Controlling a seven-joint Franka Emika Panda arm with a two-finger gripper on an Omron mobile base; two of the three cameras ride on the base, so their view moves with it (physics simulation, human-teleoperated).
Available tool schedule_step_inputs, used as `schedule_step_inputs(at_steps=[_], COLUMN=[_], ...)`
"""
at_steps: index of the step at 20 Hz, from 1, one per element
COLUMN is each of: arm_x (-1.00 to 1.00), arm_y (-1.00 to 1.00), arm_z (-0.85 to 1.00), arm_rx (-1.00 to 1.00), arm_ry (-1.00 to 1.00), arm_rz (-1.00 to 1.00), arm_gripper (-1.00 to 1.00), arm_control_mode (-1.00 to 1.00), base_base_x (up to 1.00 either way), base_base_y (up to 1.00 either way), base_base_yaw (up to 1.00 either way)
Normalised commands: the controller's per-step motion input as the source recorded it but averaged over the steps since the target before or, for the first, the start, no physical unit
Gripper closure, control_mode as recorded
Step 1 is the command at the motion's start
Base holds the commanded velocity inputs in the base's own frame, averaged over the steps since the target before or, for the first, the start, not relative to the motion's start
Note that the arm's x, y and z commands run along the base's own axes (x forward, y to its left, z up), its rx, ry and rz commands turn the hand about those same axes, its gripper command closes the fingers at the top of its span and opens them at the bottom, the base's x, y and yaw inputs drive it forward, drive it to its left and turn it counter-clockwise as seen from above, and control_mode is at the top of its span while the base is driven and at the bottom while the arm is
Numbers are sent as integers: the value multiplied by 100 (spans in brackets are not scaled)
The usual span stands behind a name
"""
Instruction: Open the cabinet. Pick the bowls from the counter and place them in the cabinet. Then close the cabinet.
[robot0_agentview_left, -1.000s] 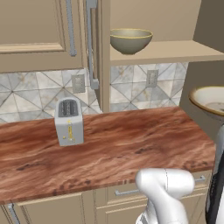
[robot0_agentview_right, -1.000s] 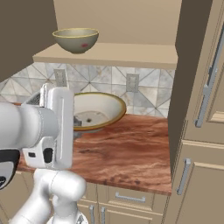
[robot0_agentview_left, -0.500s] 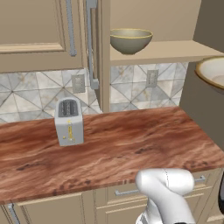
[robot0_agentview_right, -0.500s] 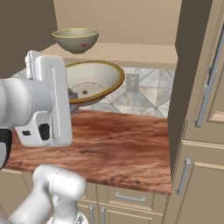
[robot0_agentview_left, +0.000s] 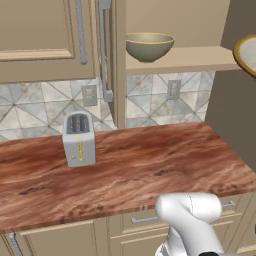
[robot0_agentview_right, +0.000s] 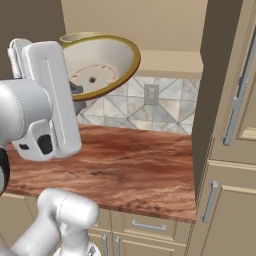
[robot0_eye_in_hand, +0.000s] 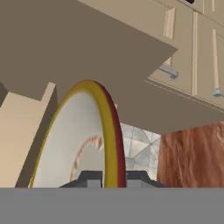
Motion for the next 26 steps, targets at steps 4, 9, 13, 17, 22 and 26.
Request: schedule_step_inputs(at_steps=[4, 9, 13, 17, 22, 26], arm_x=[0, 4, 16, 36, 49, 61], arm_y=[6, 3, 5, 4, 1, 0], arm_z=[-7, 0, 0, 2, 0, -1], arm_rx=[0, 0, -2, -5, -3, 0], arm_ry=[-23, -15, -5, 0, 0, 0], arm_rz=[0, 0, 0, 0, 4, 9], arm_gripper=[100, 100, 100, 100, 100, 100], arm_control_mode=[-100, -100, -100, -100, -100, -100], base_base_x=[0, 0, 0, 0, 0, 0], base_base_y=[0, 0, 0, 0, 0, 0], base_base_yaw=[0, 0, 0, 0, 0, 0])
